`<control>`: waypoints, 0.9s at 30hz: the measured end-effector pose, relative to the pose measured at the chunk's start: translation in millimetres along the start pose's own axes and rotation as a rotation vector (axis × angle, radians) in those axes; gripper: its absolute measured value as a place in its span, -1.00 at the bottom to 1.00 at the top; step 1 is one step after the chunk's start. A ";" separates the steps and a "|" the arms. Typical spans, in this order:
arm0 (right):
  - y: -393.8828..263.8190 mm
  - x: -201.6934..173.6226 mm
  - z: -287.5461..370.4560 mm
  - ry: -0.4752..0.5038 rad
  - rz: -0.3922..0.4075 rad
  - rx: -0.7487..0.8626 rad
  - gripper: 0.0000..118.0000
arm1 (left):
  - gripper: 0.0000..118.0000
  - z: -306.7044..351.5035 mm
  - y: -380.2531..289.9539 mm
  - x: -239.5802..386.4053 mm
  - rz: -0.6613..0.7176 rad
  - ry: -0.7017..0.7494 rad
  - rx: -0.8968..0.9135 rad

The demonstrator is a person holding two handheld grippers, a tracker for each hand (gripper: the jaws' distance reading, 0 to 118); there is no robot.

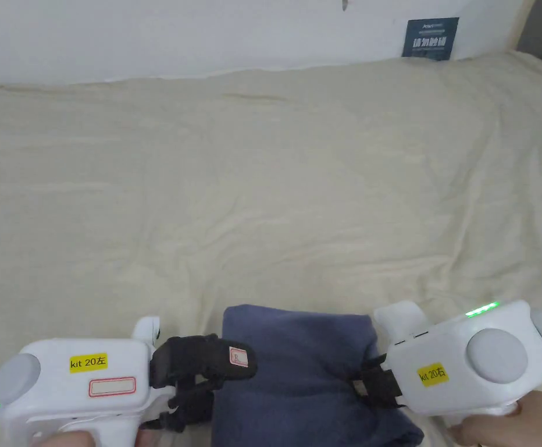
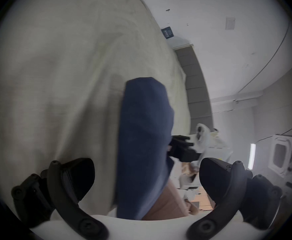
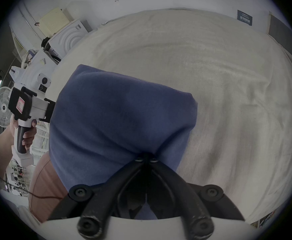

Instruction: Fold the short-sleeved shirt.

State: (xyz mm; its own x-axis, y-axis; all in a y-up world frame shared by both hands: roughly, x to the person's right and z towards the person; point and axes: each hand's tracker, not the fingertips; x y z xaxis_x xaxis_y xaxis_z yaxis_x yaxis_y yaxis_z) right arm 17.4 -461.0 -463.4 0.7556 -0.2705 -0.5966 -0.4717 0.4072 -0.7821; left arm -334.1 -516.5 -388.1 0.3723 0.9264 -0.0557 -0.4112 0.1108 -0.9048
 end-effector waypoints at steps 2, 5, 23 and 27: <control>-0.1 0.5 -0.9 0.004 0.001 0.002 -1.00 | 1.00 -20.2 1.7 0.5 0.027 -0.053 -0.059; -2.3 2.2 -1.2 0.012 0.004 0.011 -1.00 | 1.00 -48.5 2.8 6.9 -0.011 -0.048 -0.091; -42.5 -5.5 32.6 0.030 -0.133 0.280 -1.00 | -0.69 -26.1 -18.2 50.3 -0.132 0.322 0.049; -46.2 -8.7 48.7 0.077 -0.208 0.336 -1.00 | -0.69 -2.6 -24.9 79.5 -0.220 0.354 0.072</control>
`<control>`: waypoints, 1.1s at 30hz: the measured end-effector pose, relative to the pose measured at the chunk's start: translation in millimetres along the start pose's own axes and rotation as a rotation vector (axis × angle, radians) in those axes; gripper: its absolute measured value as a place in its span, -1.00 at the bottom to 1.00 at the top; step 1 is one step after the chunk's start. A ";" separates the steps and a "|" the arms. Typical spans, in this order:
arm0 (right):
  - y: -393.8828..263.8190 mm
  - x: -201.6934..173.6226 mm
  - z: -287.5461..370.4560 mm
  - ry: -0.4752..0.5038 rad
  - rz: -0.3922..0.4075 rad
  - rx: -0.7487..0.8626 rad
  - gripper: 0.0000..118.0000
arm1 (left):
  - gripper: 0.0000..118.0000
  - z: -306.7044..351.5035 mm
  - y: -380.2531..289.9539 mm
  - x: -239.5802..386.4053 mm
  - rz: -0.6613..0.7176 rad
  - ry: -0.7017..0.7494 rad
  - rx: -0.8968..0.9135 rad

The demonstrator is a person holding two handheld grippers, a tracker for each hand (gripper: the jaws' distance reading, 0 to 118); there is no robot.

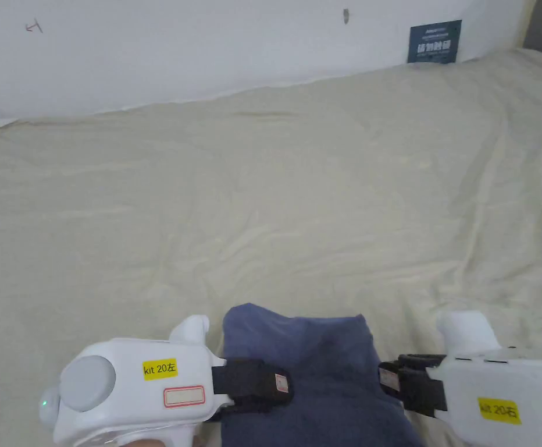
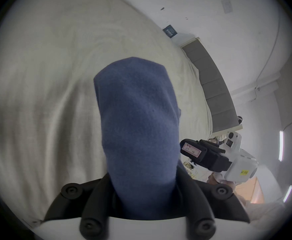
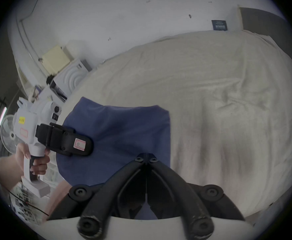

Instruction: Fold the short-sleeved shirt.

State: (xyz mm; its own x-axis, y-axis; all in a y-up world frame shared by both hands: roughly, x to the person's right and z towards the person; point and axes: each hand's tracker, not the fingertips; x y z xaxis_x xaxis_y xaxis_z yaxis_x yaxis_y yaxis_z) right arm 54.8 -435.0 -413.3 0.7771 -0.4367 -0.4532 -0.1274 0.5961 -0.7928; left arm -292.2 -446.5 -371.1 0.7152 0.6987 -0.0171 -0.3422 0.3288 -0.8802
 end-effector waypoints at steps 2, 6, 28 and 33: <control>-0.1 -4.7 4.0 -0.005 -0.027 0.012 -1.00 | -0.69 26.5 8.8 -4.0 -0.064 0.076 -0.021; -12.0 -15.8 11.9 0.005 -0.139 0.067 -1.00 | -0.69 107.8 25.7 -42.3 -0.162 0.330 0.019; -24.6 -53.9 1.4 -0.023 -0.216 -0.038 -1.00 | 1.00 342.5 48.5 -252.5 0.030 1.058 0.220; -29.3 -60.2 11.1 -0.009 -0.197 -0.007 -1.00 | 1.00 362.4 20.8 -194.5 0.009 0.910 0.411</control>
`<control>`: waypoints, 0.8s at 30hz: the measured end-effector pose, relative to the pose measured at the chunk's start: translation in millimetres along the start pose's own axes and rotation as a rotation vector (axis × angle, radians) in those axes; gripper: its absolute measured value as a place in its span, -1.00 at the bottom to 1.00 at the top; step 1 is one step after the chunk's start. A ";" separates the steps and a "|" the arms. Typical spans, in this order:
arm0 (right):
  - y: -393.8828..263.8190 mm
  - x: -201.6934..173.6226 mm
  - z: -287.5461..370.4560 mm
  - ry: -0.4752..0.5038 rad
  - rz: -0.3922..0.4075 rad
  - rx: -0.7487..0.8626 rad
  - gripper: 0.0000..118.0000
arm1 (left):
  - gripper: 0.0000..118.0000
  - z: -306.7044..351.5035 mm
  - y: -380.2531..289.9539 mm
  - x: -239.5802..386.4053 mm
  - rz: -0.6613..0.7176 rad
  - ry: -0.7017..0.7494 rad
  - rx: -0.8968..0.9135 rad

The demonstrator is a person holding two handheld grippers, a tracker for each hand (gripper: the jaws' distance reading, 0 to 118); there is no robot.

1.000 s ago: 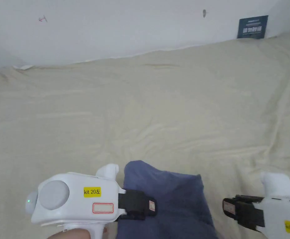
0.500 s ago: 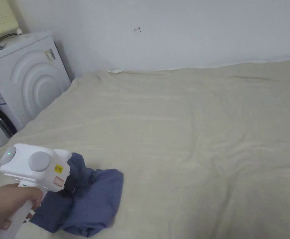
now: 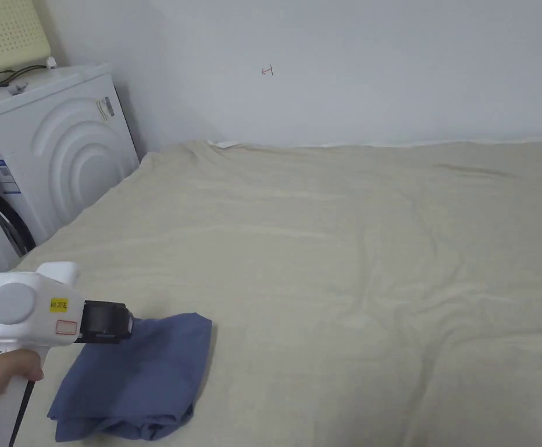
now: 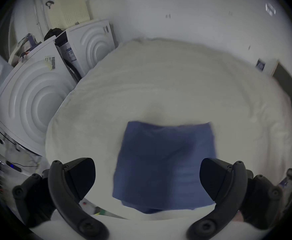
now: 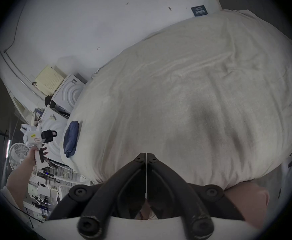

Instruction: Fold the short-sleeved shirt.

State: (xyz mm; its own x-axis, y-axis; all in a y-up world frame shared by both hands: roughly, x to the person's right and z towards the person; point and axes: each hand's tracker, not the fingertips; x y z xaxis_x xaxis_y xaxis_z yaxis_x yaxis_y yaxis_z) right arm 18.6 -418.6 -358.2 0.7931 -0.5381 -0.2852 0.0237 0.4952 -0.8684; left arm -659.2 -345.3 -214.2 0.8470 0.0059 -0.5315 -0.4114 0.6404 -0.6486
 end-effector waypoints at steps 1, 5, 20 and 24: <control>-1.3 -0.4 3.4 0.005 0.001 0.014 -1.00 | 1.00 12.7 -3.4 9.0 0.018 -0.026 0.051; -1.2 -4.5 20.1 -0.004 0.042 0.097 -1.00 | 0.30 60.5 -36.4 75.6 0.024 -0.252 0.268; 19.1 -54.4 153.5 0.049 0.245 0.511 -1.00 | -1.00 244.7 -126.6 332.8 -0.118 -0.282 0.891; 1.5 -85.5 193.9 -0.018 0.391 0.789 -1.00 | -1.00 277.2 -138.0 358.6 -0.175 -0.193 1.017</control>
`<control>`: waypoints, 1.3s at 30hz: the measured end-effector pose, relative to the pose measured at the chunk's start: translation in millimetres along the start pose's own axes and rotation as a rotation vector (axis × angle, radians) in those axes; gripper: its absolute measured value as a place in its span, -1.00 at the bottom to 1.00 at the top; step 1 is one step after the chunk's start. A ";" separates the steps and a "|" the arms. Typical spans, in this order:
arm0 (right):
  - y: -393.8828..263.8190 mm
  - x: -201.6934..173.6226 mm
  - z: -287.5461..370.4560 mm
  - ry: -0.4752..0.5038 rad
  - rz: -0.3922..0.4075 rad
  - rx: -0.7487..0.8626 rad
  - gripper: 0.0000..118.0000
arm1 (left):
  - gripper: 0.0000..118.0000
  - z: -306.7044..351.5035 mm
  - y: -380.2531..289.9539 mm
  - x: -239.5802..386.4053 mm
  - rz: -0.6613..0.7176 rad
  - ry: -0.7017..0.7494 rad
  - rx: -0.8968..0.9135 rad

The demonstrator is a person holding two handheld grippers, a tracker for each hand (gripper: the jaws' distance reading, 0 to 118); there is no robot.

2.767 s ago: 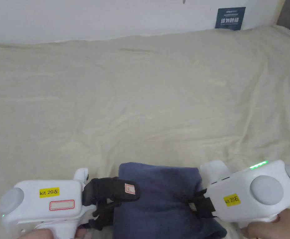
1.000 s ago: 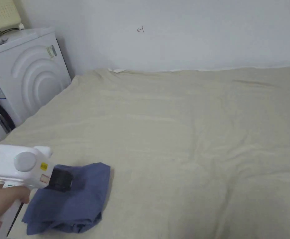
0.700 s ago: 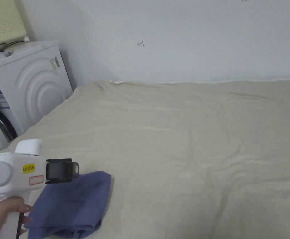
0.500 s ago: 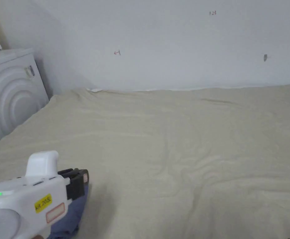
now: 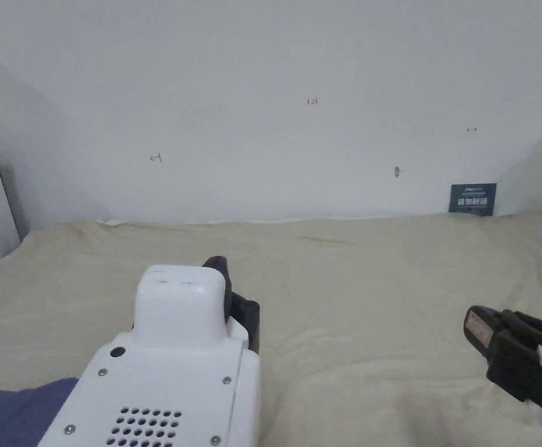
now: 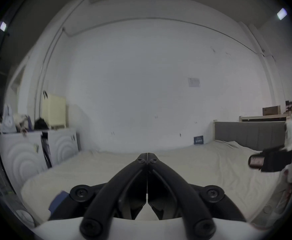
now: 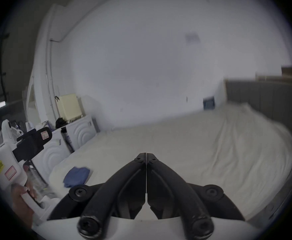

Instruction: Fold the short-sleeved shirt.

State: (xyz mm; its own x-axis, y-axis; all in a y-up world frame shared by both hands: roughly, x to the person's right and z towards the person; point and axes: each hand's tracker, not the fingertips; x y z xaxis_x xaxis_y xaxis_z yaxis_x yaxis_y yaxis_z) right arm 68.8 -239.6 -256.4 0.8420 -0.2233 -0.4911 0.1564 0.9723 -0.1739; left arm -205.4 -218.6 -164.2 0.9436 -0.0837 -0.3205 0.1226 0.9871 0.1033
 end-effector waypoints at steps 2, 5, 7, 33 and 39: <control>0.9 -13.7 18.8 -0.010 0.059 0.130 -1.00 | -1.00 13.4 2.4 8.2 -0.004 0.024 0.046; -13.1 -28.8 37.4 -0.081 0.208 0.298 -1.00 | -1.00 32.4 -2.1 20.8 -0.039 0.083 0.106; -26.3 -34.5 41.6 -0.150 0.313 0.360 -1.00 | -1.00 40.3 -7.2 26.1 -0.086 0.095 0.131; -43.8 1.9 29.5 -0.319 0.245 0.187 0.91 | 1.00 24.0 -27.3 0.7 0.008 0.106 -0.044; -37.6 13.9 39.4 -0.283 0.178 0.194 0.91 | 1.00 21.8 -24.5 -8.7 0.076 0.001 -0.064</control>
State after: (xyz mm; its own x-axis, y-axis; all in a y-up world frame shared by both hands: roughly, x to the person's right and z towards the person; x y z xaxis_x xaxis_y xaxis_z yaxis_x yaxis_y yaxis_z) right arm 94.9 -276.5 -223.1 0.9698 -0.0481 -0.2391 0.0668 0.9952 0.0709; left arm -210.0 -245.1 -143.4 0.9490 -0.0078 -0.3152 0.0303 0.9973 0.0666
